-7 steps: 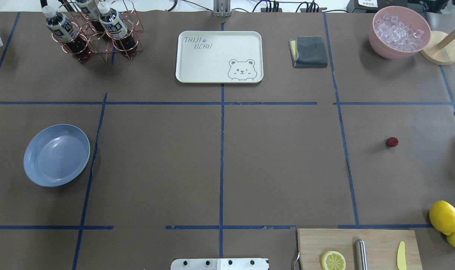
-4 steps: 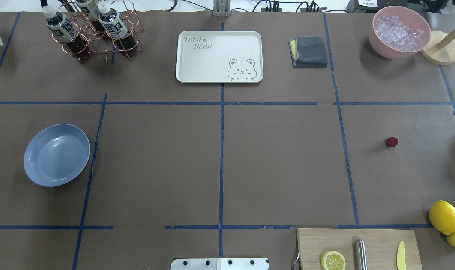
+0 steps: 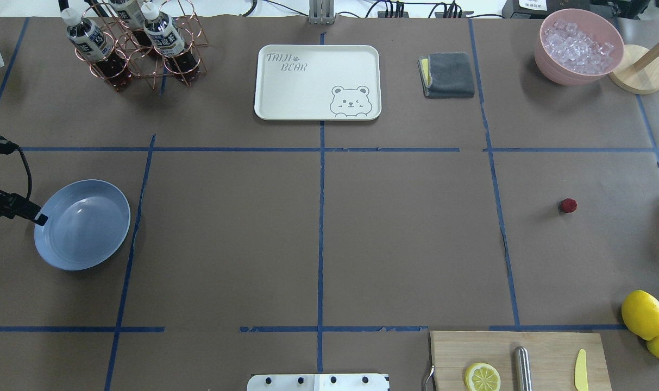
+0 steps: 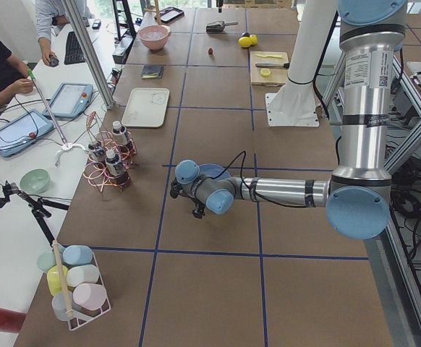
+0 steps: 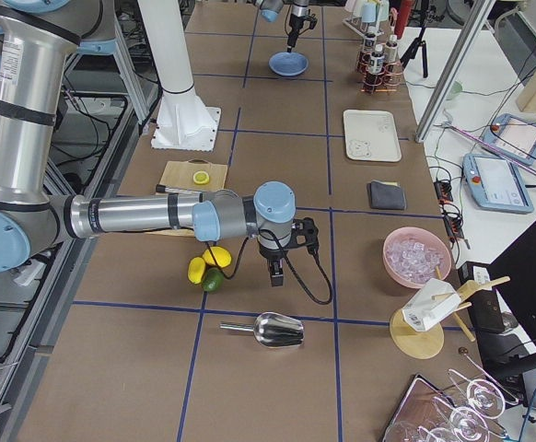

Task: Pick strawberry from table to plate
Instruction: 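Reach the left gripper to the blue plate rim and grasp it, then slide the blue plate with the left gripper toward the table center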

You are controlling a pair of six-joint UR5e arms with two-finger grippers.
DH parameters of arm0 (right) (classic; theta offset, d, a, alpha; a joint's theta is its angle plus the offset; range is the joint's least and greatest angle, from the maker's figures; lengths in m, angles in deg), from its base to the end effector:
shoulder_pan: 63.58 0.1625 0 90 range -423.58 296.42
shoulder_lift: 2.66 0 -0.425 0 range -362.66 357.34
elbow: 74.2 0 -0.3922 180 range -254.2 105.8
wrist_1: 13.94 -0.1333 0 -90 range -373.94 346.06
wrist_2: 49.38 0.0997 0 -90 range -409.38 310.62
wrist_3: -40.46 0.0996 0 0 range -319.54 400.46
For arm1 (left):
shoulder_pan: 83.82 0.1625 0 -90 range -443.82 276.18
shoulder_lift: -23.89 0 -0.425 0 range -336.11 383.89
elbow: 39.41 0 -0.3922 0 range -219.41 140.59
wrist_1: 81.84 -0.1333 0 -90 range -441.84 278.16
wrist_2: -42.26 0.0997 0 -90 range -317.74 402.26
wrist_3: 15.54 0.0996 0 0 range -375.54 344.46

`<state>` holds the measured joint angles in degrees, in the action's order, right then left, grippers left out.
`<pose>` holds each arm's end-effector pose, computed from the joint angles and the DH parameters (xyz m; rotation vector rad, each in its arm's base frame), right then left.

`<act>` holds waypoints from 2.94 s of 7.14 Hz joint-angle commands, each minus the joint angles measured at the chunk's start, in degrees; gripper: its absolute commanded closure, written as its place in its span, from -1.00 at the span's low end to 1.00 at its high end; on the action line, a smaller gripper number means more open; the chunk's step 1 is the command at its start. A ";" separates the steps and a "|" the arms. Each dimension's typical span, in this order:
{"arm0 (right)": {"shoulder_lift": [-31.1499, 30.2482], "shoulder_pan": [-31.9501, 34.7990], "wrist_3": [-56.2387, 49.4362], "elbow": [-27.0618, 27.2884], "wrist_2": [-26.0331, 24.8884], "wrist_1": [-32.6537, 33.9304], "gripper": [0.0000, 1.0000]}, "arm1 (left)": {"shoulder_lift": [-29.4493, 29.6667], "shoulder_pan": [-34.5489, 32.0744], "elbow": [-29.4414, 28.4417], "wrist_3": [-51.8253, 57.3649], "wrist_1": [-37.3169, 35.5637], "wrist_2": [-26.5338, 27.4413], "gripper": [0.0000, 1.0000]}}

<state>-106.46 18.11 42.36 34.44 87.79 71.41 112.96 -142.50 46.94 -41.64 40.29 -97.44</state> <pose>0.0020 -0.4034 0.5925 0.0826 -0.8329 -0.1734 0.2121 -0.4589 0.6298 -0.0137 0.9638 0.2924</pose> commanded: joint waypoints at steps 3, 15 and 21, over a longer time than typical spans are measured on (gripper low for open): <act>0.00 -0.04 0.03 0.00 0.03 0.07 -1.00 | 0.58 1.63 -0.30 -0.09 0.21 0.04 -0.22; 0.00 -0.04 0.12 0.44 3.46 -0.19 -1.00 | 27.96 22.43 5.00 -50.26 0.12 8.99 1.00; 0.09 -0.39 0.12 0.62 3.46 -0.19 -1.00 | 33.45 25.89 -1.44 -50.45 4.43 14.37 1.00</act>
<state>-106.37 17.81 42.48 35.05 91.25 71.22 145.82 -117.03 46.02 -92.06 44.46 -83.27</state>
